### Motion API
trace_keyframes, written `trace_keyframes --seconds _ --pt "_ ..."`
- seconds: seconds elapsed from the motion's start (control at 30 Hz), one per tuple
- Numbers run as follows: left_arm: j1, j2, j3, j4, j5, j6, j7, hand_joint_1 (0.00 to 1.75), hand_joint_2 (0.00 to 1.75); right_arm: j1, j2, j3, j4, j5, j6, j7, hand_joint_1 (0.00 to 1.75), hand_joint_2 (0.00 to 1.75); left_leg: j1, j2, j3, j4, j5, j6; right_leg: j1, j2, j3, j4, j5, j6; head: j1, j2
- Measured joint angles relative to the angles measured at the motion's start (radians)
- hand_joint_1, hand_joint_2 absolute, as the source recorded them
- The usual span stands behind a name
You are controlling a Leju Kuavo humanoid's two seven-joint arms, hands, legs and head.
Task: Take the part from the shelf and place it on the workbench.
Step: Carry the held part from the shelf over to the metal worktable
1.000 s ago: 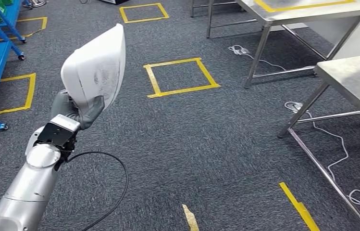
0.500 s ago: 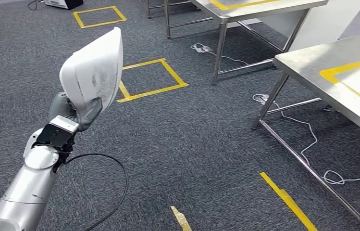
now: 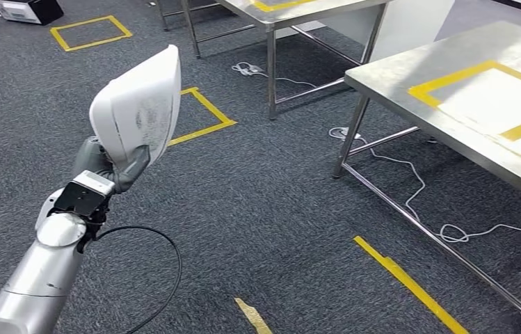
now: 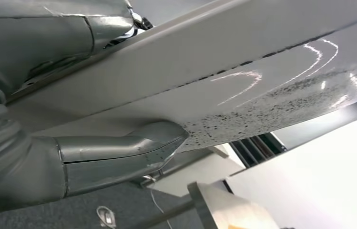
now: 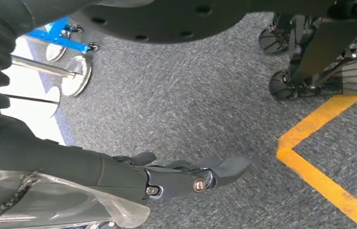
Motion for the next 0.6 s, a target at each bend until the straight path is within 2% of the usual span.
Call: trace_keyframes --seconds 0.07,0.1,0.13,0.17,0.2,0.23,0.27,0.3,0.33,0.37,0.4,0.43,0.5,0.53,0.6 --pt "0.001 -0.001 -0.001 0.0 0.0 -0.005 -0.001 1.75 1.75 0.001 0.0 0.0 0.0 0.001 0.003 0.0 0.0 1.75 0.005 -0.026 -0.007 0.027 -0.023 -0.01 -0.003 0.019 0.004 -0.005 0.004 -0.012 -0.002 0.0" --pt "0.002 0.0 -0.001 -0.001 0.0 -0.007 -0.001 1.75 1.75 0.0 0.0 0.0 0.0 0.002 0.004 0.0 0.0 1.75 0.007 -0.05 -0.024 0.07 -0.05 -0.014 -0.005 0.029 0.006 -0.007 0.006 -0.017 -0.004 0.0" --pt "0.004 0.0 0.0 -0.001 0.001 -0.007 -0.001 1.75 1.75 -0.002 0.0 0.0 0.0 0.002 0.004 0.0 0.0 1.75 0.008 -0.073 -0.051 0.132 -0.082 -0.015 -0.004 0.04 0.007 -0.008 0.006 -0.02 -0.005 0.0" --pt "0.007 0.001 0.0 -0.001 0.001 -0.008 -0.001 1.75 1.75 -0.003 0.0 0.0 0.0 0.002 0.005 0.0 0.0 1.75 0.009 -0.085 -0.084 0.202 -0.112 -0.015 -0.003 0.051 0.007 -0.007 0.006 -0.021 -0.006 0.0" --pt "0.01 0.001 0.0 -0.001 0.001 -0.008 -0.001 1.75 1.75 -0.004 0.0 0.0 0.0 0.002 0.005 0.0 0.0 1.75 0.008 -0.091 -0.113 0.259 -0.13 -0.015 -0.002 0.065 0.008 -0.007 0.006 -0.022 -0.007 0.0" --pt "0.013 0.001 0.0 -0.001 0.001 -0.008 -0.001 1.75 1.75 -0.004 0.0 0.0 0.0 0.002 0.005 0.0 0.0 1.75 0.008 -0.093 -0.128 0.285 -0.128 -0.014 -0.001 0.078 0.009 -0.007 0.006 -0.023 -0.007 0.0" --pt "0.014 0.001 0.0 -0.001 0.001 -0.008 -0.001 1.75 1.75 -0.003 0.0 0.0 0.0 0.002 0.006 0.0 0.0 1.75 0.008 -0.095 -0.126 0.273 -0.107 -0.012 0.0 0.091 0.01 -0.006 0.006 -0.022 -0.007 0.0" --pt "0.015 0.001 0.0 -0.001 0.001 -0.008 -0.001 1.75 1.75 -0.003 0.0 0.0 0.0 0.002 0.007 0.0 0.0 1.75 0.008 -0.099 -0.107 0.224 -0.07 -0.008 0.0 0.104 0.012 -0.005 0.006 -0.022 -0.007 0.0" --pt "0.015 0.002 0.0 -0.001 0.001 -0.008 -0.001 1.75 1.75 -0.002 0.0 0.0 0.0 0.002 0.008 0.0 0.0 1.75 0.009 -0.115 -0.077 0.154 -0.03 -0.005 -0.001 0.116 0.012 -0.004 0.006 -0.021 -0.007 0.0" --pt "0.015 0.002 0.0 -0.001 0.001 -0.008 -0.001 1.75 1.75 -0.003 0.0 0.0 0.0 0.002 0.009 -0.001 0.0 1.75 0.01 -0.133 -0.049 0.088 -0.003 -0.001 0.0 0.128 0.011 -0.001 0.005 -0.019 -0.006 0.0" --pt "0.015 0.003 0.0 -0.001 0.001 -0.008 -0.001 1.75 1.75 -0.004 0.001 0.0 0.0 0.002 0.01 -0.001 0.0 1.75 0.01 -0.148 -0.029 0.04 0.013 0.001 -0.001 0.14 0.008 0.001 0.006 -0.015 -0.006 0.0" --pt "0.015 0.004 0.001 -0.001 0.001 -0.008 -0.001 1.75 1.75 -0.004 0.001 0.0 0.0 0.002 0.01 -0.001 0.0 1.75 0.009 -0.158 -0.019 0.015 0.016 0.003 -0.003 0.149 0.003 0.002 0.007 -0.009 -0.006 0.0" --pt "0.015 0.004 0.001 -0.001 0.001 -0.008 -0.001 1.75 1.75 -0.001 0.001 0.0 0.0 0.002 0.01 -0.001 0.0 1.75 0.007 -0.148 -0.016 0.007 0.014 0.009 -0.007 0.166 -0.006 -0.001 0.01 0.004 -0.006 0.0" --pt "0.014 0.004 0.001 -0.001 0.001 -0.008 -0.001 1.75 1.75 0.002 0.001 0.0 0.0 0.003 0.01 -0.001 0.0 1.75 0.007 -0.138 -0.014 0.002 0.017 0.014 -0.007 0.159 -0.01 0.001 0.008 0.009 -0.005 0.0" --pt "0.014 0.004 0.001 -0.002 0.001 -0.008 -0.001 1.75 1.75 0.004 0.001 -0.001 0.0 0.003 0.01 -0.001 0.0 1.75 0.011 -0.116 -0.01 -0.009 0.023 0.026 -0.004 0.112 -0.039 0.052 -0.025 0.019 -0.001 0.0"
